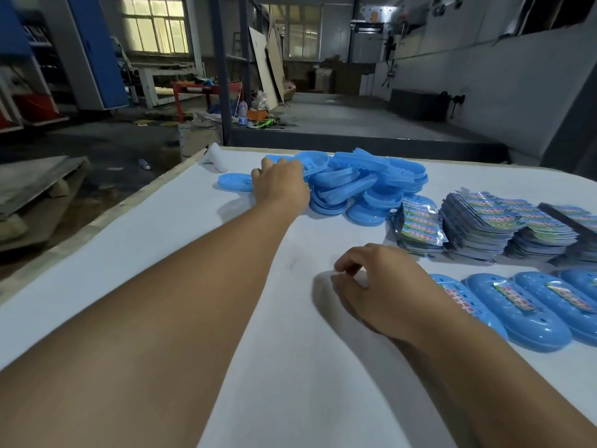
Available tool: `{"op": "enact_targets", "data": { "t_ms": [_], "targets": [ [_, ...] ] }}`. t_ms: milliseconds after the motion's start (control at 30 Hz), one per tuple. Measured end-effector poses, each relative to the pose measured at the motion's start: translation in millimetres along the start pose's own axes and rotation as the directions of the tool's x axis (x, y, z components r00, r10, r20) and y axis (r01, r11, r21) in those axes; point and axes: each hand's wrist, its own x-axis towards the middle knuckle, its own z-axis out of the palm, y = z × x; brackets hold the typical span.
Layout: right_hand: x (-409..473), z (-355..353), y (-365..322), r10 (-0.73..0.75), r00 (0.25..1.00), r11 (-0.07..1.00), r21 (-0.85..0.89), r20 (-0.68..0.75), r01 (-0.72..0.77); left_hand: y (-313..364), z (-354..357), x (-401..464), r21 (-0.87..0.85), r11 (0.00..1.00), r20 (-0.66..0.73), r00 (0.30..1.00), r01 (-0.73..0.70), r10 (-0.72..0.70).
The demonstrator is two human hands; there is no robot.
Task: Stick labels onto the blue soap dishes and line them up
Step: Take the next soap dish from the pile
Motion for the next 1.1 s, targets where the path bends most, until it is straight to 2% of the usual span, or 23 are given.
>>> {"op": "enact_targets", "data": {
  "t_ms": [167, 300, 367, 433, 533, 633, 700, 800, 933, 967, 1033, 1100],
  "targets": [
    [1.6, -0.8, -2.5, -0.010, 1.000, 1.000, 0.017, 0.011, 0.010, 1.1, 1.1, 2.1, -0.139, 0.989, -0.066, 0.996, 0.047, -0.056],
    [1.1, -2.5, -3.5, 0.013, 1.000, 0.999, 0.031, 0.016, -0.014, 0.2, -14.6, -4.7, -0.254, 0.966, -0.193, 0.981, -0.037, -0.014],
    [0.2, -4.7, -3.4, 0.035, 0.999, 0.998, 0.050, -0.003, -0.035, 1.2, -30.9, -13.2, -0.416, 0.904, -0.260, 0.965, -0.099, -0.014],
    [0.7, -7.6, -3.8, 0.070, 0.996, 0.994, 0.086, -0.051, -0.066, 1.2, -49.1, -26.4, -0.587, 0.795, -0.286, 0.958, -0.154, -0.026],
    [2.6, -12.0, -4.0, 0.124, 0.976, 0.979, 0.180, -0.177, -0.092, -4.7, -73.0, -53.4, -0.741, 0.657, -0.200, 0.980, -0.139, -0.019],
    [3.0, -14.7, -2.0, 0.120, 0.959, 0.961, 0.271, -0.257, -0.047, -14.1, -82.7, -81.8, -0.792, 0.608, 0.083, 0.997, 0.060, 0.010],
    [1.3, -17.2, -2.3, 0.072, 0.976, 0.951, 0.308, -0.205, -0.005, -19.4, -83.6, -101.5, -0.762, 0.619, 0.260, 0.965, 0.188, 0.026],
    [-2.1, -16.5, -4.6, -0.038, 0.995, 0.945, 0.321, -0.089, 0.065, -23.8, -82.2, -124.4, -0.663, 0.714, 0.374, 0.926, 0.224, 0.057],
    [-5.7, -10.8, -5.8, -0.026, 0.999, 0.958, 0.286, -0.018, 0.030, -25.4, -80.3, -139.9, -0.678, 0.654, 0.450, 0.893, 0.335, 0.010],
    [-5.8, -10.4, -4.9, -0.014, 1.000, 0.962, 0.274, -0.011, 0.016, -26.2, -79.9, -143.0, -0.673, 0.672, 0.426, 0.905, 0.310, 0.009],
    [-5.3, -10.2, -1.5, -0.001, 1.000, 0.965, 0.262, -0.009, 0.003, -30.4, -75.7, -147.1, -0.633, 0.761, 0.298, 0.952, 0.139, 0.074],
    [-5.2, -10.5, 1.9, 0.025, 1.000, 0.970, 0.241, -0.005, -0.023, -36.8, -73.2, -149.3, -0.572, 0.820, 0.260, 0.943, -0.022, 0.207]
  ]
}}
